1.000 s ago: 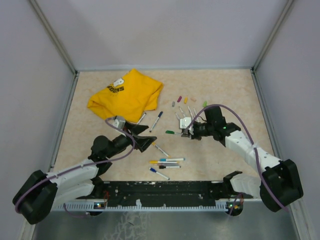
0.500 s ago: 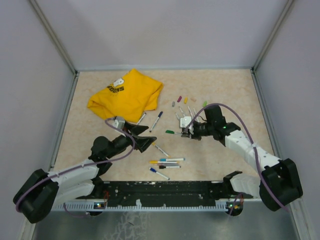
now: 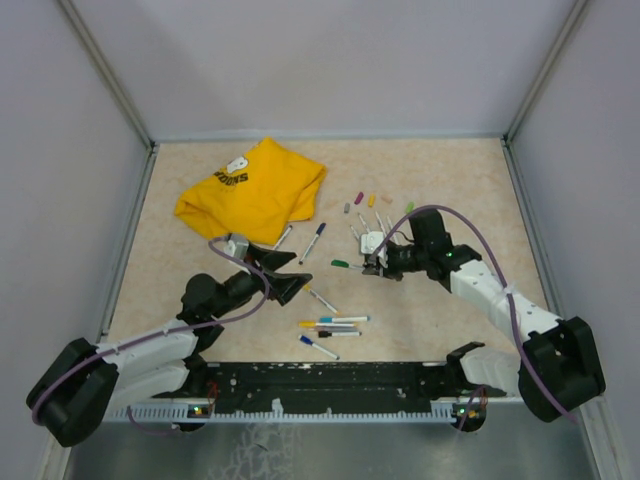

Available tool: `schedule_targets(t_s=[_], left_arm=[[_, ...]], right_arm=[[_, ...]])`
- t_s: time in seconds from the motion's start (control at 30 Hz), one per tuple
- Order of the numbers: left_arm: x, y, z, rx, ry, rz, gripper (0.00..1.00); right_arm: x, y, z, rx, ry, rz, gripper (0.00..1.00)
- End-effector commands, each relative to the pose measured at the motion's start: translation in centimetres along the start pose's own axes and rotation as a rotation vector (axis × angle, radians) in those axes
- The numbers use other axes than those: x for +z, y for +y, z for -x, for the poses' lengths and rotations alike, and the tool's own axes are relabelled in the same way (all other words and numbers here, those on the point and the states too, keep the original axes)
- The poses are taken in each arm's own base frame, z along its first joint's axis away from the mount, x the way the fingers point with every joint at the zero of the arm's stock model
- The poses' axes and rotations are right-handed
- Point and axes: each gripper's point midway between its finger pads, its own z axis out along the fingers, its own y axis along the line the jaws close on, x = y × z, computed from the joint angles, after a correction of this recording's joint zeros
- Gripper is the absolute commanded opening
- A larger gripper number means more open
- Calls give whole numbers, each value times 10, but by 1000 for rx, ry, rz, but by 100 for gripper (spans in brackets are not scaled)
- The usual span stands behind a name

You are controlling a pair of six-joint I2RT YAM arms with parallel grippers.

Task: Open the pen caps
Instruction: Pick up the pen from the center of the board.

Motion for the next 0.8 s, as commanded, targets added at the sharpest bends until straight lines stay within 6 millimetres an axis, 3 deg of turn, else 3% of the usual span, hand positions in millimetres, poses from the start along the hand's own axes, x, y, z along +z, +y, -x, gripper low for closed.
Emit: schedule_targets(t_s=[0.0,0.77], left_arm=[[-1,-3,8,2,-34,-18,100],[-4,-2,10,-24,-60,-24,100]], right_arm=[[-4,-20,25,-35,-63,-35,0],[1,-20,28,75,-87,-19,0]])
